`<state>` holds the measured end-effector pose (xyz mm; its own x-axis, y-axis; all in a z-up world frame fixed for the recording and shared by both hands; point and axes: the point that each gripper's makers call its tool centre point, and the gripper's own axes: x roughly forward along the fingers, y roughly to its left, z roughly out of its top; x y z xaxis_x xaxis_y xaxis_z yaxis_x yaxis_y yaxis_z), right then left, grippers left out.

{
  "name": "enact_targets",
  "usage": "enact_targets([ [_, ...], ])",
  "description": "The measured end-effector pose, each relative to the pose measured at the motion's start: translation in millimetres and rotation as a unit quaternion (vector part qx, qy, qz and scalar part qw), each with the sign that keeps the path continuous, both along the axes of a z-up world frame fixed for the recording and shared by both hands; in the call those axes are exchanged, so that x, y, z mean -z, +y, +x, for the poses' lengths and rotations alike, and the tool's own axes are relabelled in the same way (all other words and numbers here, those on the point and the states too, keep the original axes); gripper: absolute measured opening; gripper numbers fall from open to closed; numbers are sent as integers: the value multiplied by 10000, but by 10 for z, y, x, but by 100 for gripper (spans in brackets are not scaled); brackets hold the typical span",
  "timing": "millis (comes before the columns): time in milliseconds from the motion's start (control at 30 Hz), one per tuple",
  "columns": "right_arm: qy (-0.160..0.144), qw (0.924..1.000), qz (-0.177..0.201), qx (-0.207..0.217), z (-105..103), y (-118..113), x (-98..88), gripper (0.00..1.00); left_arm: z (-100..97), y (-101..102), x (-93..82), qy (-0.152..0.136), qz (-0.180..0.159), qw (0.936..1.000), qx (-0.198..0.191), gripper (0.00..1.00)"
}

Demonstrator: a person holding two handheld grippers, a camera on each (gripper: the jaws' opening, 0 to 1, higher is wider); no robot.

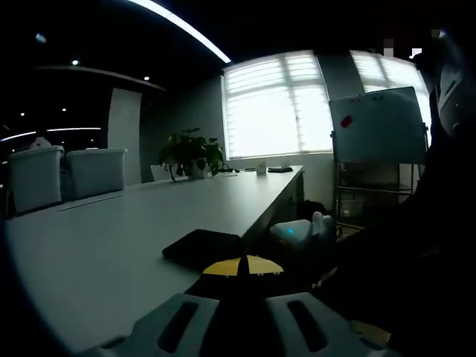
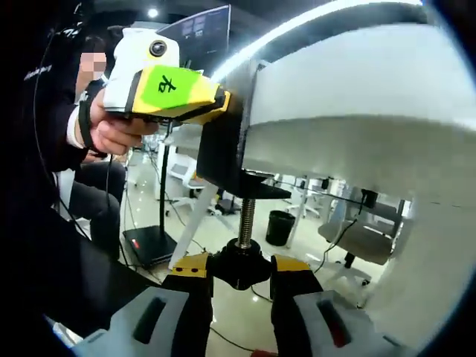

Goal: Clamp the fixed fixture on the desktop, loosen the retaining clip, secure it to the edge of the desk, and tighten the retaining clip.

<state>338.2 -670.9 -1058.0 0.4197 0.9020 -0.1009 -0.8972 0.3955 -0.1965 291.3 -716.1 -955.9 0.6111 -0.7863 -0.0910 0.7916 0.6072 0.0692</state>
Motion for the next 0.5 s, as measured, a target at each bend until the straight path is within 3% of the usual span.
enact_targets([
  [100,199,9961,133,846,46,-150,33,31,-4,-6,-3,-1,-45,10000,-12,1],
  [167,-63,9930,211,1160,-3,-180,-3,29,13,15,-4,-13,-96,10000,-6,1],
  [233,-138,9907,43,1350,-107,-119,47,31,16,18,-6,-19,-130,9999,2,1],
  [333,-251,9817,-145,1882,-71,-77,77,34,14,17,-9,-21,-150,9999,29,1],
  [400,-328,9740,-14,2243,-11,-91,-1,36,14,20,-10,-28,-167,9999,22,1],
  [500,-131,9646,202,2628,98,-133,-36,36,14,27,-6,-49,-268,9996,30,1],
])
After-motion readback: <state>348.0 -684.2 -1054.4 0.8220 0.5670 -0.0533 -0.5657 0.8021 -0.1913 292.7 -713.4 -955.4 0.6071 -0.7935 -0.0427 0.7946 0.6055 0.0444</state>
